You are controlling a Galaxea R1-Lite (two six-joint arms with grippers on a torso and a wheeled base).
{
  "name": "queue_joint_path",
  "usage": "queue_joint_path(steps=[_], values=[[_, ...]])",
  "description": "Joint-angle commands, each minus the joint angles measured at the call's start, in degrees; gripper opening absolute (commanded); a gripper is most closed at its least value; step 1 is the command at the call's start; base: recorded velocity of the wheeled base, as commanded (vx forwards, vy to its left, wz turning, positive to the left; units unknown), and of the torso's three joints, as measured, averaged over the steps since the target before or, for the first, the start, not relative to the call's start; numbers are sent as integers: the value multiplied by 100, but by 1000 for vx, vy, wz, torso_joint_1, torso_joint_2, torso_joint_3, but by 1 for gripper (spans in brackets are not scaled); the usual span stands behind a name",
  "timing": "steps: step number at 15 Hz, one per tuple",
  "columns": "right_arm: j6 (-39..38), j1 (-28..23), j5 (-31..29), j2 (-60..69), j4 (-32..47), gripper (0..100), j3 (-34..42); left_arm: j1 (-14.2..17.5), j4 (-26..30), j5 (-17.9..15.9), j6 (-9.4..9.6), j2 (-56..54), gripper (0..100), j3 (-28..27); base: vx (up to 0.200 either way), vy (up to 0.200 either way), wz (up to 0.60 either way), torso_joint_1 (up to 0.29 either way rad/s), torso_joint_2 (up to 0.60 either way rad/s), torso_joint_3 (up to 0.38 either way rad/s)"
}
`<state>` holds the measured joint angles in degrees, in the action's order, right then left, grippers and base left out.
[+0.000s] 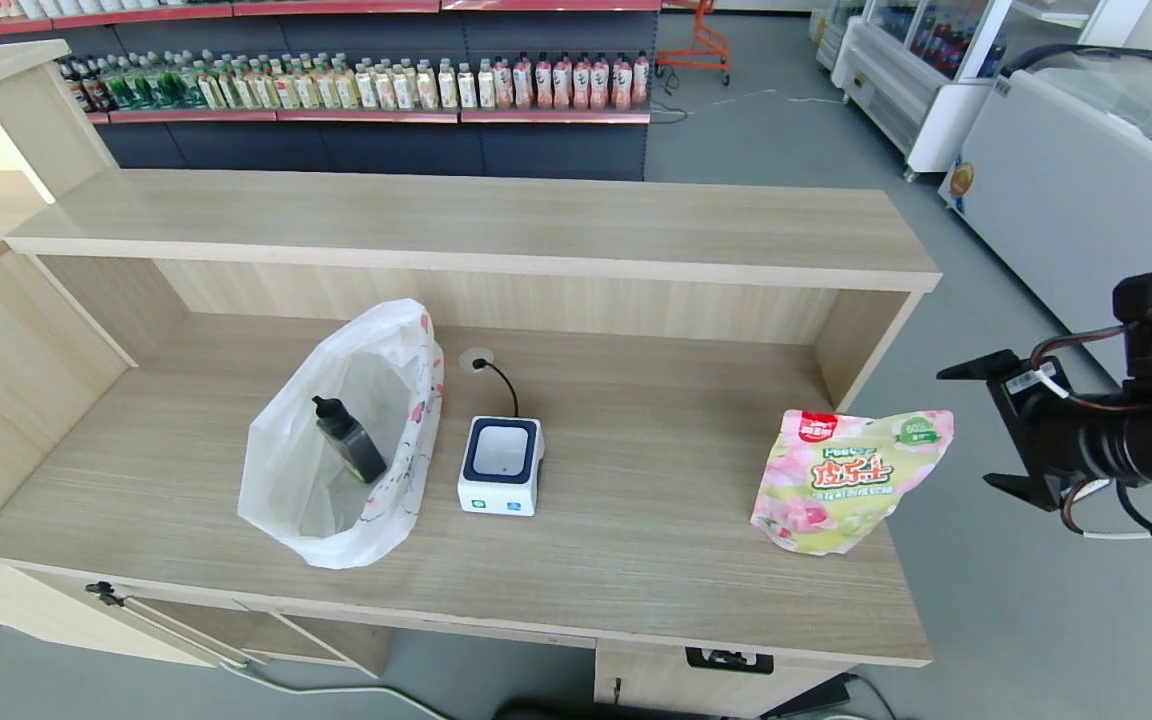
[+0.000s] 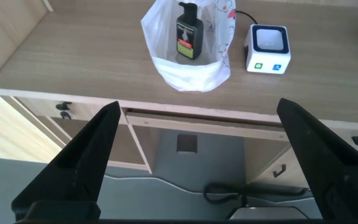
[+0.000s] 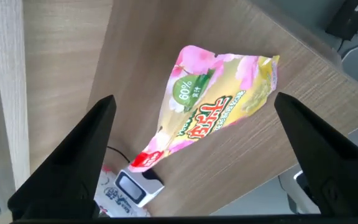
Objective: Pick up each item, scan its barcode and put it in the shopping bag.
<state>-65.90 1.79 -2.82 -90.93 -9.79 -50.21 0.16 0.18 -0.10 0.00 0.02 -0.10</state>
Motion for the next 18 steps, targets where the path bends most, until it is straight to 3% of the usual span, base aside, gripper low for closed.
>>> queue_joint_path(steps=[1, 8, 17, 18], values=[[-221, 199, -96, -593, -5, 100, -270, 2, -1, 1, 0, -2, 100, 1, 0, 0, 0, 0, 0, 0], [-327, 445, -211, -1955, -665, 100, -296, 2, -1, 1, 0, -2, 100, 1, 0, 0, 0, 0, 0, 0], [51, 1069, -509, -2640, -761, 100, -305, 2, -1, 1, 0, -2, 100, 1, 0, 0, 0, 0, 0, 0], [192, 1130, -589, -2658, -761, 0, -243, 2, -1, 1, 0, -2, 100, 1, 0, 0, 0, 0, 0, 0]])
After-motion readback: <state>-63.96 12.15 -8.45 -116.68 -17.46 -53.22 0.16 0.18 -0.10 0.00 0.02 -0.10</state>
